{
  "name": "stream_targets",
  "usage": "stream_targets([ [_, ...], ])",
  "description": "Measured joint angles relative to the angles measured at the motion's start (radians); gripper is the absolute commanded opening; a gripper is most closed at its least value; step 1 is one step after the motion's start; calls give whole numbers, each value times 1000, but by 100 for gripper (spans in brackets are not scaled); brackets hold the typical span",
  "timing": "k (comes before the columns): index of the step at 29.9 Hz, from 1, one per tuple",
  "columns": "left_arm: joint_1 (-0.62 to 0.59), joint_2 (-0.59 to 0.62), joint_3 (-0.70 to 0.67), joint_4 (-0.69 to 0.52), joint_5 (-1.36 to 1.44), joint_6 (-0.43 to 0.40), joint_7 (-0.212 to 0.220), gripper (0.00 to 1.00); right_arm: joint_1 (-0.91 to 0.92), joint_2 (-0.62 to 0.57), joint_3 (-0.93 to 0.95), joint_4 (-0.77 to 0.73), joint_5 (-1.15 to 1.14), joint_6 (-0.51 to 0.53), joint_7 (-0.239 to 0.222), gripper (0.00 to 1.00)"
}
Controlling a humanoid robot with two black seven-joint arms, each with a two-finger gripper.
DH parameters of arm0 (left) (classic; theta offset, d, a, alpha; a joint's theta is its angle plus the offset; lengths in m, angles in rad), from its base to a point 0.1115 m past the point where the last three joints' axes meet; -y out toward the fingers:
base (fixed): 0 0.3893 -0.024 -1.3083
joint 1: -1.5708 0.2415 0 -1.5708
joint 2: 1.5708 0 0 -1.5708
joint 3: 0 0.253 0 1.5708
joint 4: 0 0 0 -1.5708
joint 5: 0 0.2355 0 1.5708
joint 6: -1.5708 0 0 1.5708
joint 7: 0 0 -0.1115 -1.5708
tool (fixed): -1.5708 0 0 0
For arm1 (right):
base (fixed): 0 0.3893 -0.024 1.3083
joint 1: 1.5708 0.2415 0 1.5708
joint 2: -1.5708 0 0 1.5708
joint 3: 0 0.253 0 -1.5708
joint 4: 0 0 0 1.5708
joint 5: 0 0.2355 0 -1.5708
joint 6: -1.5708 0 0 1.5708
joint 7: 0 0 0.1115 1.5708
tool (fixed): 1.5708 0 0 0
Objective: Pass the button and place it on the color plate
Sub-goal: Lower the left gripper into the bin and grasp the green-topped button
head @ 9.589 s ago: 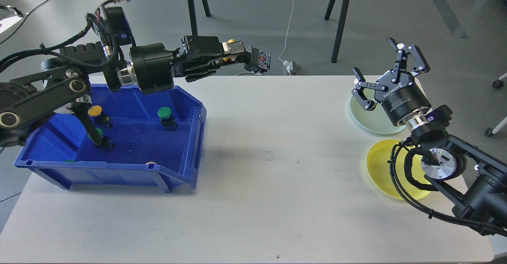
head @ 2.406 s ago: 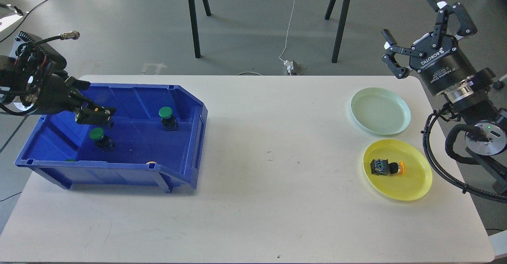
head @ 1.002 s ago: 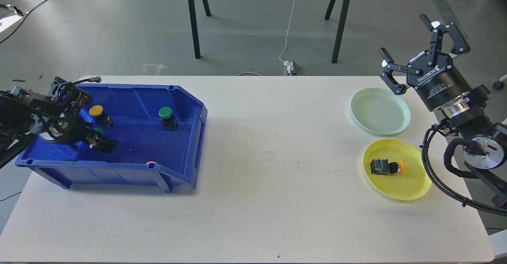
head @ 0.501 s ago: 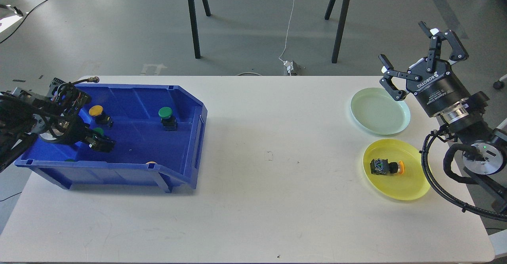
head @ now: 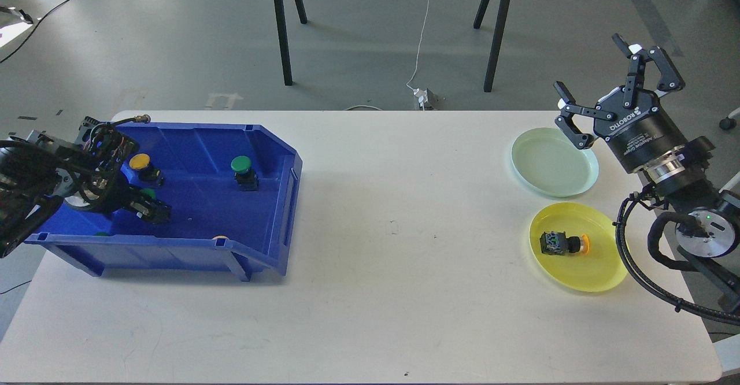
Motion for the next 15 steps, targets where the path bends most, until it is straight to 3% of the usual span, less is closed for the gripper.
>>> stream_targets([
  [2, 0, 1, 7, 0, 0, 0, 0, 67, 0, 0, 1, 0, 0, 0, 0, 98],
  [9, 0, 1, 11, 0, -2, 0, 0, 39, -1, 0, 2, 0, 0, 0, 0, 98],
  [15, 0, 0, 10, 0, -3, 0, 0, 37, -2, 0, 2, 0, 0, 0, 0, 98],
])
